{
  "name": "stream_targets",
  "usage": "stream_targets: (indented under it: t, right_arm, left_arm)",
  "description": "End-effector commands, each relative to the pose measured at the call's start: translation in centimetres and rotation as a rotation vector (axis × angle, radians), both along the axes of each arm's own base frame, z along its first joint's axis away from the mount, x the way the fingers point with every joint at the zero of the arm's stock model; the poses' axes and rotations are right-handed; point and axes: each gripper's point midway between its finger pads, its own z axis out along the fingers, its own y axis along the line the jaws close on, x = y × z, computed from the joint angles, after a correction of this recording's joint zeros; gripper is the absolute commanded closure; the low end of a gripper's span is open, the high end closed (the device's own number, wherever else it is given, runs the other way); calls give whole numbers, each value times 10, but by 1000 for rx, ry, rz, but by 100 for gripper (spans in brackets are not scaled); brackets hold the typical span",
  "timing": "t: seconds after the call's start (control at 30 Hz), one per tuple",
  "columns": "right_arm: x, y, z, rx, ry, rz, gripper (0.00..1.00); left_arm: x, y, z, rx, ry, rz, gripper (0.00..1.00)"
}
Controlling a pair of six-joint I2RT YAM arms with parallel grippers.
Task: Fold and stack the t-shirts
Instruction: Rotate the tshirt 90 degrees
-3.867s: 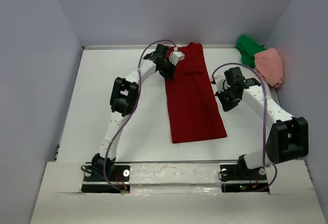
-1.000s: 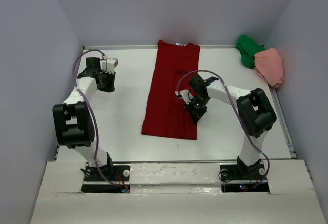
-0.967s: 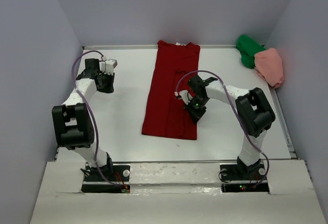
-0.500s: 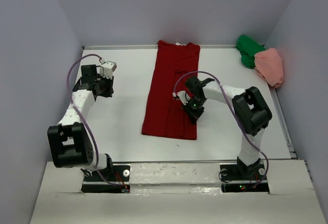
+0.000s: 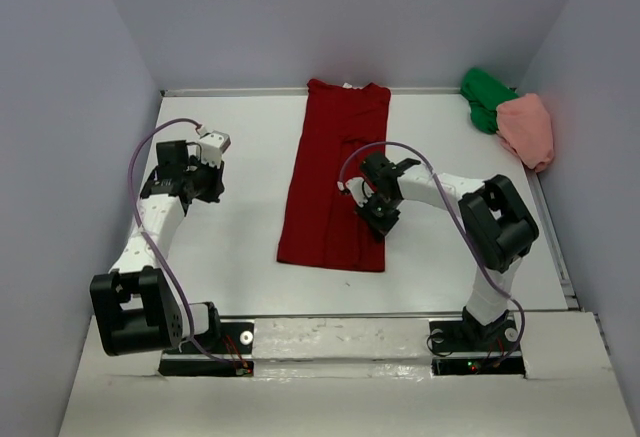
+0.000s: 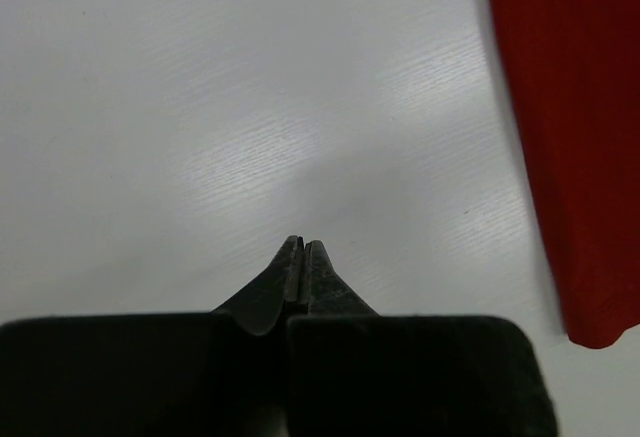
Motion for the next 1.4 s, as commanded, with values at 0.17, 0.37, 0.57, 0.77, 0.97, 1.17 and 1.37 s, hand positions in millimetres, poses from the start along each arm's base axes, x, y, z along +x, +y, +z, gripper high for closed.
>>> stream_targets:
  t: [0.17, 0.37, 0.57, 0.77, 0.97, 1.17, 1.37]
  right_arm:
    - [28, -63, -27, -316, -184, -51, 100]
    - [26, -78, -23, -381, -217, -65, 100]
    - [18, -82, -21, -367, -193, -66, 100]
    - [2, -45, 38, -115, -156, 0, 100]
    - [16, -46, 111, -32, -347, -24, 96]
    - [4, -68, 113, -29, -391, -92, 52]
    - [-21, -96, 102, -102, -372, -101, 50]
  left_arm:
    - [-8, -11, 17, -7, -75, -81, 100]
    - [-11, -11, 20, 0, -87, -86, 100]
    - [-11, -14, 23, -9, -97, -101, 100]
    - [-15, -25, 33, -19, -112, -162, 100]
    - [-24, -51, 51, -40, -136, -253, 87]
    - [-56, -99, 54, -32, -80, -485, 65]
    - [-89, -115, 23, 81, 18, -659, 57]
